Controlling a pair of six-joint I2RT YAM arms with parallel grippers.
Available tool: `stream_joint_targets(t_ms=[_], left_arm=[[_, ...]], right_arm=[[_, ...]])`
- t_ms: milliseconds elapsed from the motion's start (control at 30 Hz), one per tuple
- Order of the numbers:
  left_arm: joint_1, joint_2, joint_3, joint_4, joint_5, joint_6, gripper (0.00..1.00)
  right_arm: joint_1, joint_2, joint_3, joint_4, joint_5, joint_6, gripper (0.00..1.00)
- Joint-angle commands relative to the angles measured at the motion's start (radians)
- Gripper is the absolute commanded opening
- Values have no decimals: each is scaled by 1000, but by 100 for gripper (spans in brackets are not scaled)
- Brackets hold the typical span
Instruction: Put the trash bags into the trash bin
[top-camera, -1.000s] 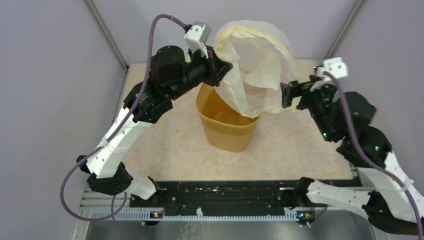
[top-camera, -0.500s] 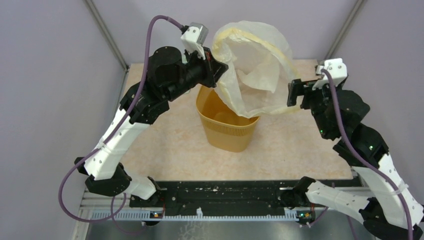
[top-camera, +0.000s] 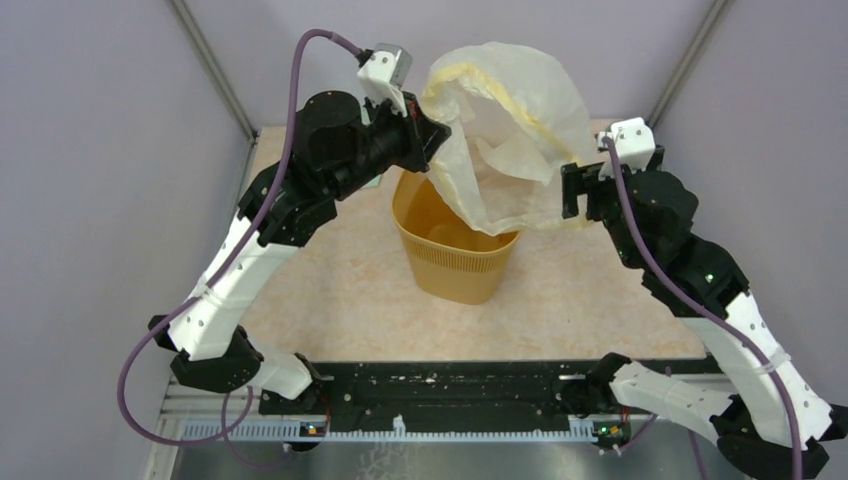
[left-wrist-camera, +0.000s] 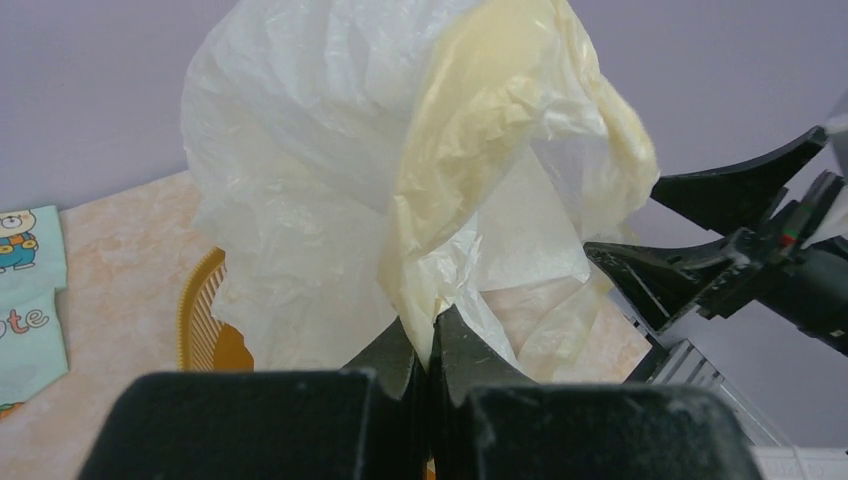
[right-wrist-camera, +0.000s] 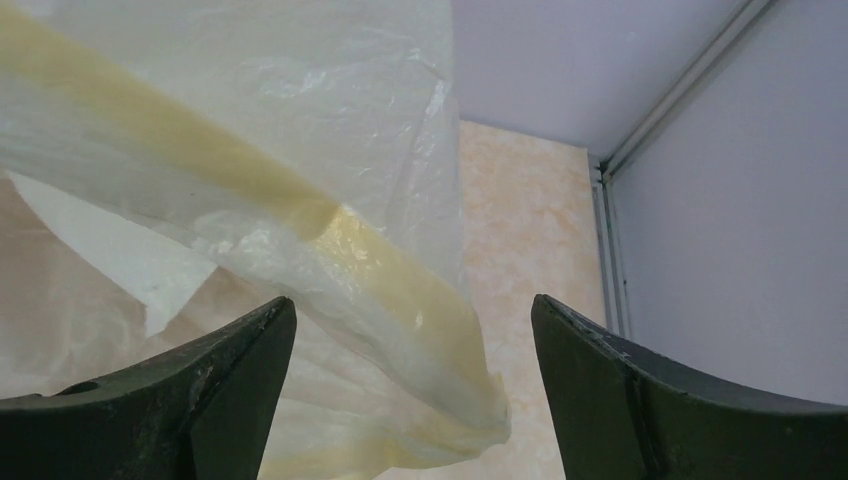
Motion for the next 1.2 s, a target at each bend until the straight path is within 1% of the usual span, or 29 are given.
stream_joint_targets(t_ms=[0, 67, 167, 300, 433, 500, 600, 700, 800, 900, 1033, 1167], left_arm=[[12, -36, 36, 11, -9, 20, 0], [16, -41, 35, 9, -9, 22, 0], [21, -42, 39, 6, -6, 24, 0], [25, -39, 54, -2, -5, 27, 0], [37, -30, 78, -19, -4, 32, 0], [51, -26, 83, -23, 7, 33, 0], [83, -16, 95, -31, 45, 23, 0], [122, -10, 97, -33, 104, 8, 0], [155, -9, 93, -28, 164, -4, 0], [181, -7, 91, -28, 209, -17, 0], [200, -2, 83, -18, 248, -31, 0], [211, 1, 80, -15, 271, -38, 0]], right_arm=[[-88, -5, -41, 18, -59, 1, 86], [-141, -9, -53, 31, -85, 3, 85], [-186, -7, -61, 44, -115, 11, 85], [-193, 2, -28, 40, -170, 30, 87], [-194, -32, -21, 36, -203, 12, 94], [-193, -57, -20, 30, -264, 8, 97], [-193, -86, -16, 5, -397, 7, 97], [-193, -99, -17, -35, -455, -4, 98], [-193, -94, -28, -67, -443, -17, 98], [-193, -74, -42, -65, -435, -24, 98], [-193, -41, -61, -43, -496, -31, 97], [-193, -10, -111, 23, -424, -37, 96]])
